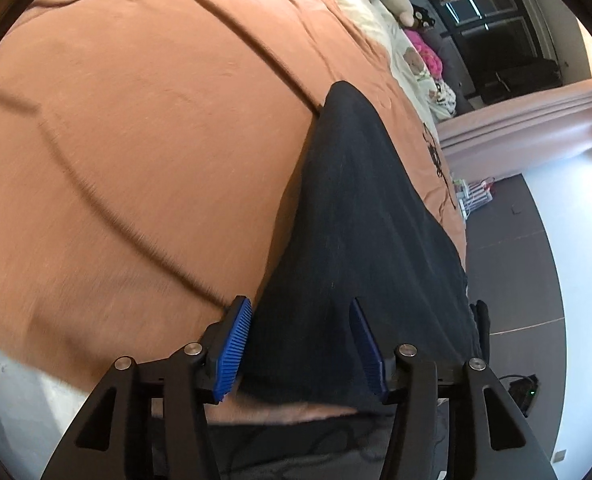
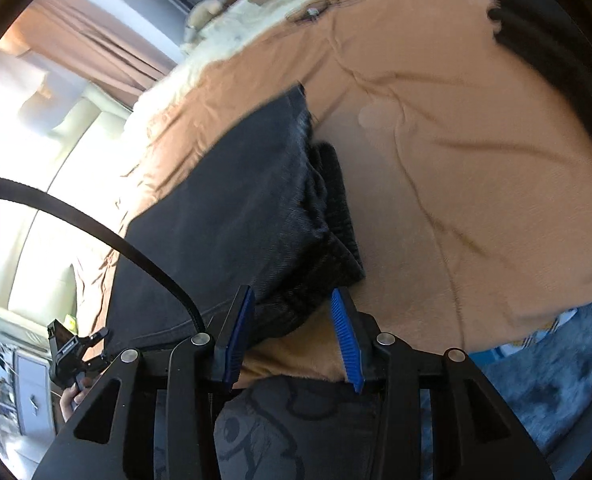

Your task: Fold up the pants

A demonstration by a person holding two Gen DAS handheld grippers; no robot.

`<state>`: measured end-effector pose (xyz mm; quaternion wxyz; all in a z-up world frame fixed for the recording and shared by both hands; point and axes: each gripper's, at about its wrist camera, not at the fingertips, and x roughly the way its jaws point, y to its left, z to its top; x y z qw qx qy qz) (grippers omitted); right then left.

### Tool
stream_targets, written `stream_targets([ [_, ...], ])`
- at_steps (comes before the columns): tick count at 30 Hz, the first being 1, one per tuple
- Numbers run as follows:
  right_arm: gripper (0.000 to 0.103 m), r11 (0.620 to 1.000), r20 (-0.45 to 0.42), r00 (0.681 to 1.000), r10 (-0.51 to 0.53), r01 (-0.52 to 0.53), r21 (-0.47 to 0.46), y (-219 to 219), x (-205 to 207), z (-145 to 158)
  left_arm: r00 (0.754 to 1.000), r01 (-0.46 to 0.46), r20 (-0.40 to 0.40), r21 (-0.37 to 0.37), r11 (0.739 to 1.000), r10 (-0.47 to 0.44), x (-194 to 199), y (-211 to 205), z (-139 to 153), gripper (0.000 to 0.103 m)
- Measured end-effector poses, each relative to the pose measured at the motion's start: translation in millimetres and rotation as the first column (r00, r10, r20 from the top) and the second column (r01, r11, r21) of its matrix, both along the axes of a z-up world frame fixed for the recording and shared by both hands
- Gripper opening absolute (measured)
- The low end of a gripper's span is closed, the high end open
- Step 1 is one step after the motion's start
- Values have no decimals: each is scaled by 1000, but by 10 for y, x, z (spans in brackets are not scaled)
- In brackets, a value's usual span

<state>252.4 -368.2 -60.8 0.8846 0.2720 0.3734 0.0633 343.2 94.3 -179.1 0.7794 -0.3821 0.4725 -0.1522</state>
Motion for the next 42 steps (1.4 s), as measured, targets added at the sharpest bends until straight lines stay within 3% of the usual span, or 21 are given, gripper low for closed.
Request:
stream_targets([
  [7,38,995,103,993,50,-40,-90,117,-30,212,998,-66,5,-112,992,67,-201,10,-123,57],
  [16,38,988,76,994,73,-62,-142,285,470,47,992,-124,7,-215,969,129,-267,-9,-256,57],
  [17,38,988,54,996,65,-56,-147,269,534,-28,990,-134,9,-202,970,139,-254,-12,-241,54],
  [19,37,987,15,999,37,-34,-160,258,574,-113,989,-145,9,-168,975,148,-253,-16,-219,38],
  [22,31,992,-72,997,21,-29,-120,170,572,-404,988,-147,25,-192,970,155,-258,16,-222,28],
  [26,27,993,-110,993,38,-49,-103,155,498,-568,987,-144,39,-196,970,155,-255,41,-203,27],
  [29,27,988,-143,989,36,-57,-146,218,498,-495,988,-143,34,-194,971,152,-239,52,-210,28],
  [33,27,975,-64,997,54,-66,-210,390,409,-132,988,-140,34,-216,966,150,-225,32,-247,41],
  [37,28,969,7,994,109,-104,-224,678,440,116,988,-135,36,-235,963,147,-153,23,-297,42],
  [42,30,956,12,986,169,-161,-245,1068,577,123,990,-110,58,-219,970,125,-89,29,-252,42],
])
